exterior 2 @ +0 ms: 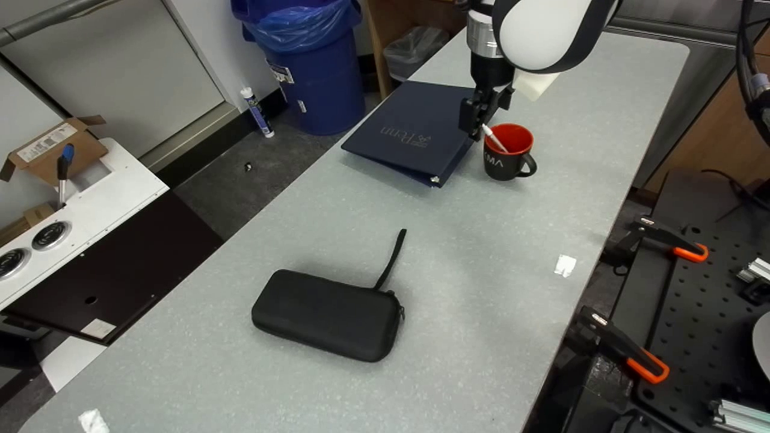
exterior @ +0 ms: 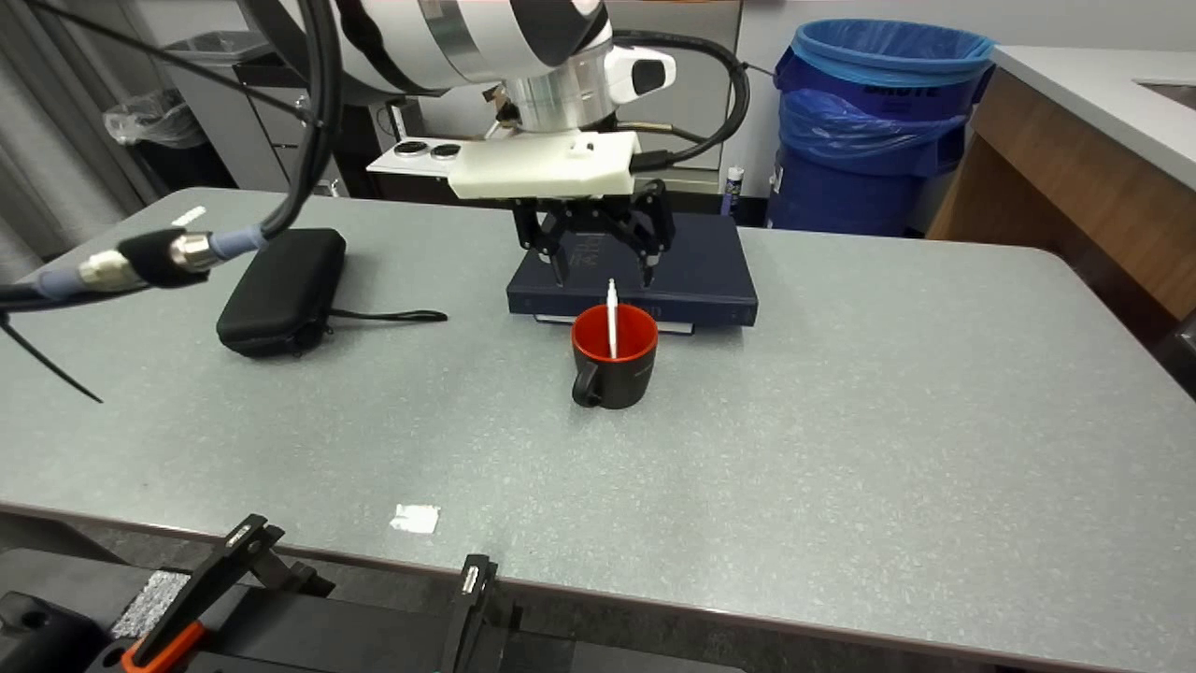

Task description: Remove the pen from the mug cup and put it on the table

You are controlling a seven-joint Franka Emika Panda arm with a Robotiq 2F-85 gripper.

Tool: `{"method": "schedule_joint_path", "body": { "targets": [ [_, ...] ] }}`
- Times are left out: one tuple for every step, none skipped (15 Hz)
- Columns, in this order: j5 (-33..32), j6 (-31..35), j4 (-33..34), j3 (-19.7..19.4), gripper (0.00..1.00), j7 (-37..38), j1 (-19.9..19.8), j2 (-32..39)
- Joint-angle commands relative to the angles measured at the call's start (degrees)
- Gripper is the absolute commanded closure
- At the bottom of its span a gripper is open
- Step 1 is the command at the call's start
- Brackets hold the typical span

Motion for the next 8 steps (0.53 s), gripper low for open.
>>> {"method": "schedule_joint_path", "body": {
  "targets": [
    [2.54,2.81,1.9,-0.49,0.0,-1.56,0.65,3.16],
    [3.06,3.23,2.21,-0.29,0.0,-1.99,0.5,3.8],
    [3.36,3.23,2.42,-0.33,0.0,-2.07,0.53,4.13],
    [3.99,3.61,2.41,-0.19,0.0,-2.54,0.36,4.28],
    [5.0,3.57,2.45,0.29,0.08,-3.63,-0.13,4.38],
    [6.03,3.79,2.15,0.64,0.26,-4.43,-0.47,4.2],
    [6.95,4.02,1.89,0.85,0.34,-5.32,-0.71,3.96],
    [7.79,4.12,1.7,0.98,0.42,-6.17,-0.84,3.67]
  ]
}}
